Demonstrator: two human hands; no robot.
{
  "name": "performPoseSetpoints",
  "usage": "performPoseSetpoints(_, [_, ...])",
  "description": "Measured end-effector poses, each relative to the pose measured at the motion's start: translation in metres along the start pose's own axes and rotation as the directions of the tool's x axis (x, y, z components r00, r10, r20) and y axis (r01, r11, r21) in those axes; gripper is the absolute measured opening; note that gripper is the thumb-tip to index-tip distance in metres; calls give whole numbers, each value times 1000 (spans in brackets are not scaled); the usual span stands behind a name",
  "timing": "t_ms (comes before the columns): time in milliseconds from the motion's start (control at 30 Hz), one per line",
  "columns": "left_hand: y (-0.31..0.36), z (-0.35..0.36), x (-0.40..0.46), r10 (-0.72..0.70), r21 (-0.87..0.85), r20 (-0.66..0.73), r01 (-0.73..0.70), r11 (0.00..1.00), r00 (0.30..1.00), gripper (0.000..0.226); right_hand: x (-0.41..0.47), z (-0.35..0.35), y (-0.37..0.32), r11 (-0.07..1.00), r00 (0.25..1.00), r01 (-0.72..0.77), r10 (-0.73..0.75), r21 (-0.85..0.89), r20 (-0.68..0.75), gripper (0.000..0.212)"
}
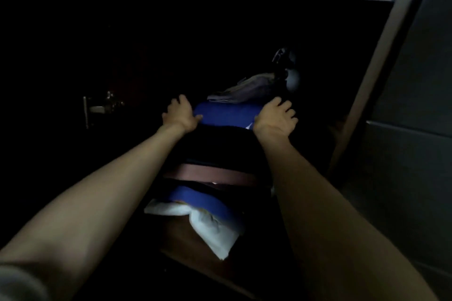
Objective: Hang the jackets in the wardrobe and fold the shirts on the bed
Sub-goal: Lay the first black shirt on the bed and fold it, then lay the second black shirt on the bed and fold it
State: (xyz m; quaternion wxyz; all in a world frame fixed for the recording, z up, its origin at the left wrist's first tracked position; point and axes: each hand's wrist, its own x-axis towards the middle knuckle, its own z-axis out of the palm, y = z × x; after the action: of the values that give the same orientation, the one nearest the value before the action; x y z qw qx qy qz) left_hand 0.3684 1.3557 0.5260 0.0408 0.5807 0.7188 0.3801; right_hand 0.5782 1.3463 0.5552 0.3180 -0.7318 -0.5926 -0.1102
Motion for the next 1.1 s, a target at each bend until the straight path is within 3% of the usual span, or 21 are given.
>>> performPoseSetpoints(100, [-21,44,-12,157,59,165,-169,984,974,54,-19,45,-2,963,957,267,-261,-29,129,46])
performPoseSetpoints(200, [-39,69,-39,152,-35,374,-150,988,915,53,-45,76,1,944,841,330,-303,19,449,58])
performPoseSetpoints(300, [-44,54,-50,110,-7,364,-116,993,925,56,-49,79,0,936,830,350,-301,-20,469,60])
performPoseSetpoints(400, [-48,31,-85,52,51,255,-67,996,965,56,-73,60,-18,869,780,490,-474,72,408,53])
performPoseSetpoints(533, [-65,-12,-169,-59,73,111,51,996,992,49,-141,42,-39,666,531,663,-740,341,414,46])
performPoseSetpoints(733, [-83,-89,-320,-236,115,-10,235,965,972,42,-247,12,-40,404,127,695,-883,595,451,42])
performPoseSetpoints(800, [-72,-103,-367,-253,142,-42,257,956,967,42,-275,0,-36,340,-29,685,-871,645,490,24])
performPoseSetpoints(1000, [-73,-147,-504,-320,233,-125,341,911,939,41,-422,-30,-38,151,-456,589,-749,794,481,21])
performPoseSetpoints(1100, [-78,-174,-572,-371,305,-159,402,863,915,36,-506,-51,-39,44,-608,523,-681,851,409,21])
